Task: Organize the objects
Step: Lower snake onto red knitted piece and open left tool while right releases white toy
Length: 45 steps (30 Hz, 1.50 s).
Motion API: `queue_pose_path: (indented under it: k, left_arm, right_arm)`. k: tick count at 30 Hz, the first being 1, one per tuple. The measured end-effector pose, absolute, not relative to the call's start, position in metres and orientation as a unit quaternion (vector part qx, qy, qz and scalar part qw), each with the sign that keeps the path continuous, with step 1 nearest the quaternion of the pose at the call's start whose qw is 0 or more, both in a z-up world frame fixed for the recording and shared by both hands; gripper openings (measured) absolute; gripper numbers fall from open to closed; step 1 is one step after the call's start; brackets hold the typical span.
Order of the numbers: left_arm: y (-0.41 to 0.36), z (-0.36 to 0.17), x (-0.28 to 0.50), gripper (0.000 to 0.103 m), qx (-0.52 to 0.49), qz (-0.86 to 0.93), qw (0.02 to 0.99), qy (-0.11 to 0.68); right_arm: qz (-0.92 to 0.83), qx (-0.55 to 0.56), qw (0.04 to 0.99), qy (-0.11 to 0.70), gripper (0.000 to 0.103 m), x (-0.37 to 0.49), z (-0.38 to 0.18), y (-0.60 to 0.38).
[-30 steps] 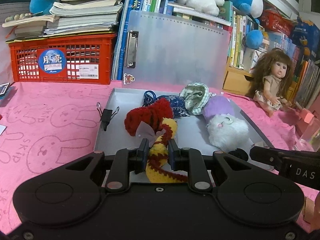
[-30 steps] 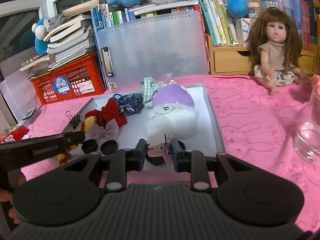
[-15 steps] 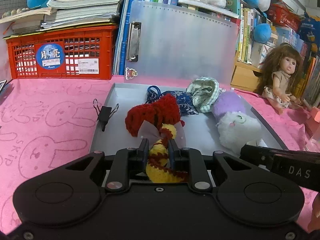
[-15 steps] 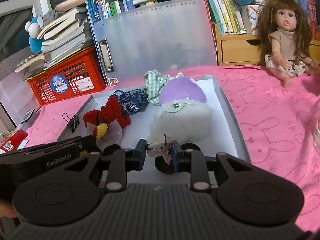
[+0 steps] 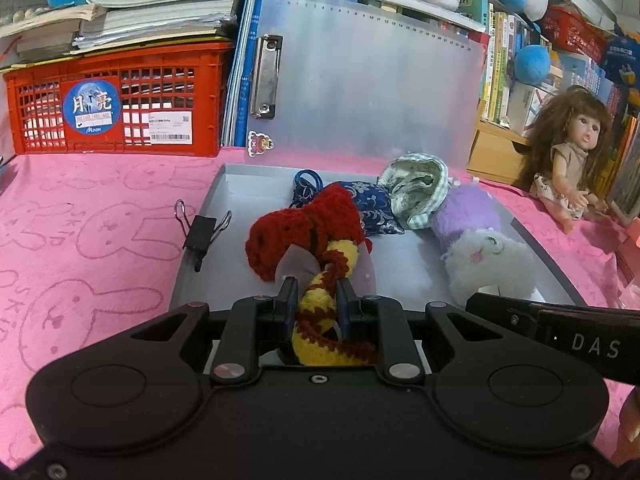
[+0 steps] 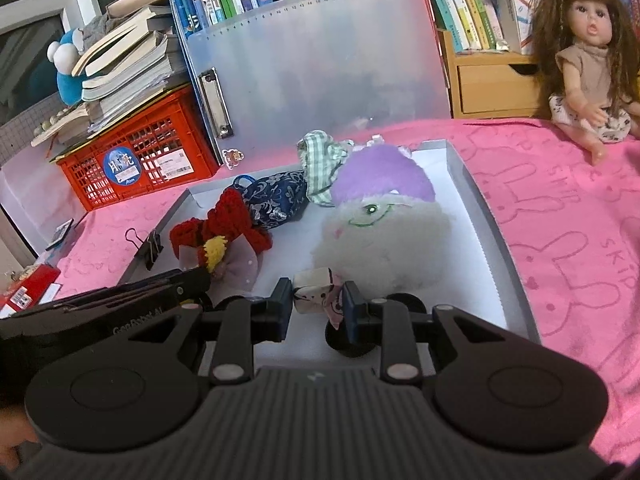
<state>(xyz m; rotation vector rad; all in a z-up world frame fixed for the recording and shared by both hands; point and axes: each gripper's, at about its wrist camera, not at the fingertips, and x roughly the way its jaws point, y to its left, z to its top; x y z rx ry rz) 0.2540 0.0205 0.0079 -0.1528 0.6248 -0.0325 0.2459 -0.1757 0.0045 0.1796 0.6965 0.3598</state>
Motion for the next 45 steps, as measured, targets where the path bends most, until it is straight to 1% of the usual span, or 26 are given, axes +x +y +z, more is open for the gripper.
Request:
queue_pose_path:
  k: [6,34,35,39,43,45]
  left_arm:
    - [0.022,0.007,0.262,0.019,-0.079,-0.02,0.947,0.31]
    - [0.019,-0.004,0.276,0.022,-0.061,-0.016,0.945,0.322]
    - [0.019,-0.004,0.276,0.022,-0.062,-0.016,0.944,0.323]
    - [0.019,-0.001,0.275,0.029,-0.062,-0.018,0.944,0.323]
    - [0.02,0.001,0.273,0.035,-0.063,-0.018,0.944,0.322]
    - [0.019,0.003,0.271,0.037,-0.062,-0.019,0.945,0.321]
  right_arm:
    - [0.18,0.103,0.915,0.347,0.032,0.255,0.005,-0.178]
    - [0.191,0.098,0.911,0.351,0.034,0.257,-0.007,-0.171]
    - [0.192,0.098,0.911,0.351,0.036,0.257,-0.007,-0.171]
    - [0.191,0.093,0.913,0.349,0.051,0.255,-0.006,-0.17]
    - [0.192,0.088,0.915,0.345,0.054,0.251,-0.004,-0.17]
    - [0.193,0.086,0.916,0.342,0.059,0.249,-0.001,-0.17]
